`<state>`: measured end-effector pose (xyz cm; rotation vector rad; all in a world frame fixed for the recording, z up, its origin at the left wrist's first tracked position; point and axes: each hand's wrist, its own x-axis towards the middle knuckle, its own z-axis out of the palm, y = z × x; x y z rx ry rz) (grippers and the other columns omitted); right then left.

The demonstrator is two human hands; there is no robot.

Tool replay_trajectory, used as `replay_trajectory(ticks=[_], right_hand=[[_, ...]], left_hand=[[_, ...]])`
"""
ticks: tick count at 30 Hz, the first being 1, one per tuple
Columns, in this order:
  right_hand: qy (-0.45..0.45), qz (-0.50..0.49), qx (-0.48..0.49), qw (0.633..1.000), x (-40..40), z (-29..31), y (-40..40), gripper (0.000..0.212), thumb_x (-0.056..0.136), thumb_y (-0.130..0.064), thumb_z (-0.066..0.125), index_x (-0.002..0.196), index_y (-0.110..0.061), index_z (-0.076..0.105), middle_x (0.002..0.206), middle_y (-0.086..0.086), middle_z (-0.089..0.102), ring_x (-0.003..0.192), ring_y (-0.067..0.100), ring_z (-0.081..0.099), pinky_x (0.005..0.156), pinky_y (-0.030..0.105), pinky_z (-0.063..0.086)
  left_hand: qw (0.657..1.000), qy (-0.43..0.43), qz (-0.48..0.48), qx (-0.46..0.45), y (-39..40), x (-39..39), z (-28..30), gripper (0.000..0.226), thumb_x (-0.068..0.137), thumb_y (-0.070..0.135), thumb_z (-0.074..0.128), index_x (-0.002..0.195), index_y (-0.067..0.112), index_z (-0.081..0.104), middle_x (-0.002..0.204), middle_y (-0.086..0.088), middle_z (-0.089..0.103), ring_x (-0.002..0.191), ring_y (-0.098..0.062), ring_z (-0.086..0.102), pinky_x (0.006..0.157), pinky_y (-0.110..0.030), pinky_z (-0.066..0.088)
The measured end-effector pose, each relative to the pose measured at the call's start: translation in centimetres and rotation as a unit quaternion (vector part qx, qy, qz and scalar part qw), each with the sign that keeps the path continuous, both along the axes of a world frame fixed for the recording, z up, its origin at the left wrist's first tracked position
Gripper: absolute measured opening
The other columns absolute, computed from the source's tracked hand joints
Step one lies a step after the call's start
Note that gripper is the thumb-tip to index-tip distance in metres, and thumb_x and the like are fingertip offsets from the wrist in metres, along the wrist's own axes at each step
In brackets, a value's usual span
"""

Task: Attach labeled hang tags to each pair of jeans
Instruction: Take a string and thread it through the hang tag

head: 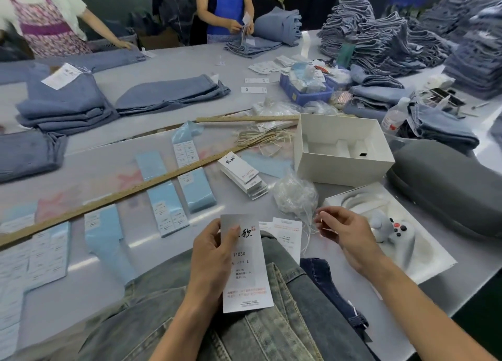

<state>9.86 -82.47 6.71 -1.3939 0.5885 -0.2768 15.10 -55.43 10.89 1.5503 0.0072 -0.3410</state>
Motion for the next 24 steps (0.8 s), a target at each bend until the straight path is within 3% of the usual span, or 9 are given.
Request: replay_trajectory(ticks=[2, 6, 8, 11, 13, 15, 18, 20, 24], right_hand=[[-0.069, 0.049, 0.055, 0.995, -1.3, 4.0, 1.9, 0.020, 0.081, -0.017, 0.075, 0.099, -0.010, 0.078, 0.099, 0.017, 0.075, 0.086, 0.023, 0.071, 0.074, 0.027, 0.060], [-0.191, 0.095, -0.017, 0.977, -3.2, 9.8, 7.1, 0.037, 0.071, -0.032, 0.088, 0.102, -0.016, 0.077, 0.102, 0.015, 0.077, 0.097, 0.027, 0.074, 0.083, 0.028, 0.059], [-0.247, 0.093, -0.070, 0.962, -3.4, 11.6, 9.7, 0.031, 0.076, -0.027, 0.084, 0.104, -0.020, 0.075, 0.101, 0.010, 0.078, 0.100, 0.025, 0.074, 0.086, 0.028, 0.058], [-0.269, 0.102, -0.170, 0.943, -2.8, 12.5, 12.3, 0.027, 0.084, -0.020, 0.078, 0.110, -0.015, 0.070, 0.101, 0.000, 0.078, 0.099, 0.019, 0.075, 0.086, 0.030, 0.059], [-0.264, 0.106, -0.186, 0.940, -2.3, 12.5, 13.1, 0.028, 0.085, -0.010, 0.077, 0.111, -0.012, 0.068, 0.100, -0.002, 0.078, 0.098, 0.017, 0.075, 0.083, 0.028, 0.060], [-0.258, 0.111, -0.191, 0.941, -2.2, 12.3, 13.3, 0.028, 0.087, -0.007, 0.076, 0.112, -0.015, 0.069, 0.101, -0.004, 0.078, 0.100, 0.015, 0.074, 0.080, 0.026, 0.060], [-0.259, 0.104, -0.215, 0.936, -2.3, 12.2, 13.1, 0.029, 0.087, -0.007, 0.076, 0.113, -0.018, 0.069, 0.103, -0.007, 0.078, 0.102, 0.013, 0.074, 0.080, 0.030, 0.061], [-0.263, 0.088, -0.241, 0.930, -2.4, 12.3, 13.0, 0.029, 0.086, -0.007, 0.078, 0.112, -0.016, 0.069, 0.104, -0.010, 0.077, 0.101, 0.012, 0.074, 0.083, 0.038, 0.062], [-0.260, 0.072, -0.272, 0.923, -2.7, 12.6, 12.9, 0.029, 0.084, -0.009, 0.079, 0.111, -0.013, 0.070, 0.105, -0.015, 0.077, 0.102, 0.010, 0.073, 0.082, 0.047, 0.062]], left_hand=[[0.999, -0.023, 0.017, -0.014, 0.0, -0.4, 0.4, 0.014, 0.101, 0.024, 0.061, 0.094, 0.022, 0.074, 0.086, -0.003, 0.078, 0.072, -0.025, 0.074, 0.055, -0.028, 0.055], [0.996, -0.054, 0.005, -0.067, -0.1, -2.2, 2.4, 0.019, 0.099, 0.032, 0.060, 0.089, 0.028, 0.076, 0.090, -0.003, 0.077, 0.081, -0.023, 0.073, 0.067, -0.036, 0.058], [0.994, -0.077, -0.012, -0.076, -0.2, -3.2, 3.9, 0.020, 0.097, 0.042, 0.063, 0.090, 0.030, 0.076, 0.088, -0.002, 0.077, 0.080, -0.020, 0.072, 0.066, -0.034, 0.057], [0.988, -0.109, -0.040, -0.099, -0.3, -4.5, 6.3, 0.019, 0.092, 0.039, 0.060, 0.095, 0.029, 0.076, 0.086, -0.010, 0.075, 0.080, -0.034, 0.071, 0.069, -0.053, 0.059], [0.984, -0.123, -0.047, -0.118, -0.2, -4.9, 7.5, 0.019, 0.092, 0.035, 0.059, 0.102, 0.032, 0.075, 0.086, -0.014, 0.074, 0.080, -0.041, 0.070, 0.070, -0.056, 0.058], [0.983, -0.127, -0.049, -0.126, 0.1, -5.1, 8.1, 0.019, 0.092, 0.033, 0.059, 0.102, 0.033, 0.075, 0.087, -0.018, 0.073, 0.080, -0.044, 0.069, 0.067, -0.055, 0.058], [0.981, -0.126, -0.066, -0.132, 0.5, -5.2, 8.0, 0.024, 0.095, 0.033, 0.054, 0.105, 0.033, 0.075, 0.089, -0.014, 0.074, 0.077, -0.029, 0.072, 0.065, -0.037, 0.059], [0.979, -0.106, -0.094, -0.144, 0.8, -5.2, 8.0, 0.032, 0.097, 0.035, 0.046, 0.111, 0.033, 0.074, 0.096, -0.009, 0.076, 0.085, -0.021, 0.074, 0.065, -0.028, 0.058], [0.966, -0.057, -0.158, -0.195, 1.5, -4.9, 7.5, 0.046, 0.092, 0.031, 0.039, 0.126, 0.025, 0.070, 0.118, -0.011, 0.073, 0.104, -0.026, 0.070, 0.073, -0.031, 0.057]])
